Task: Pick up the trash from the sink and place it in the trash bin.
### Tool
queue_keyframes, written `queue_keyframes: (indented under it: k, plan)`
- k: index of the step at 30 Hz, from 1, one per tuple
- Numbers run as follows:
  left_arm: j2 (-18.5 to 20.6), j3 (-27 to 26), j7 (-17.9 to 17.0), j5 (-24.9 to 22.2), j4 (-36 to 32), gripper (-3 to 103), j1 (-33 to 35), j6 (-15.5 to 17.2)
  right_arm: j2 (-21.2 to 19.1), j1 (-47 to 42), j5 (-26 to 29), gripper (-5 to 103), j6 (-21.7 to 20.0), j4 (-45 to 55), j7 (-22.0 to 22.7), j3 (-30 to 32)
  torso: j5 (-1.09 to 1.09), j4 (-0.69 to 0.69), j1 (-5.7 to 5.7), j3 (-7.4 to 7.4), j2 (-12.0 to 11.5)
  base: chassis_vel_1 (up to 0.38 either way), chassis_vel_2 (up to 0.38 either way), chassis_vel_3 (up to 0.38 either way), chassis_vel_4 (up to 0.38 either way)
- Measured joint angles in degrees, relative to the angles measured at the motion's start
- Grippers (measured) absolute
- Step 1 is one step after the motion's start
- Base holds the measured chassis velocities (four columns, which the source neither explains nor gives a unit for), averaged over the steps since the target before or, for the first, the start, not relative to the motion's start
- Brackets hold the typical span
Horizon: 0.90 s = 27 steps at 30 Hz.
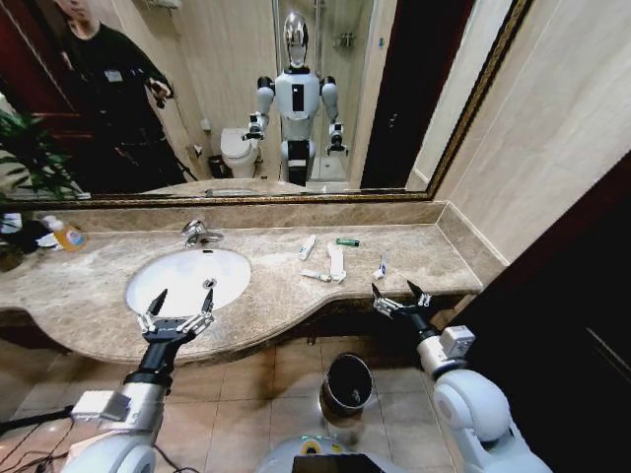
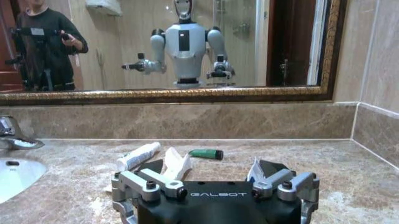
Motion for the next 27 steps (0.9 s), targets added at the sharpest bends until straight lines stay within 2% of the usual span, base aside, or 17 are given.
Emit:
queue_keyframes:
  k: [10, 27]
  plan:
    - [0.0, 0.0, 0.0, 0.0, 0.0, 100, 0.0, 0.0, -0.2, 1.5, -0.7, 100, 2.3, -3.0, -2.0, -0.1, 0.00, 0.00, 0.00, 0.00, 0.0, 0.000, 0.000, 0.000, 0.000]
    - [0.0, 0.0, 0.0, 0.0, 0.0, 100, 0.0, 0.0, -3.2, 10.3, 2.8, 100, 1.1, -11.7, -0.8, -0.7, 0.00, 0.00, 0.00, 0.00, 0.0, 0.000, 0.000, 0.000, 0.000]
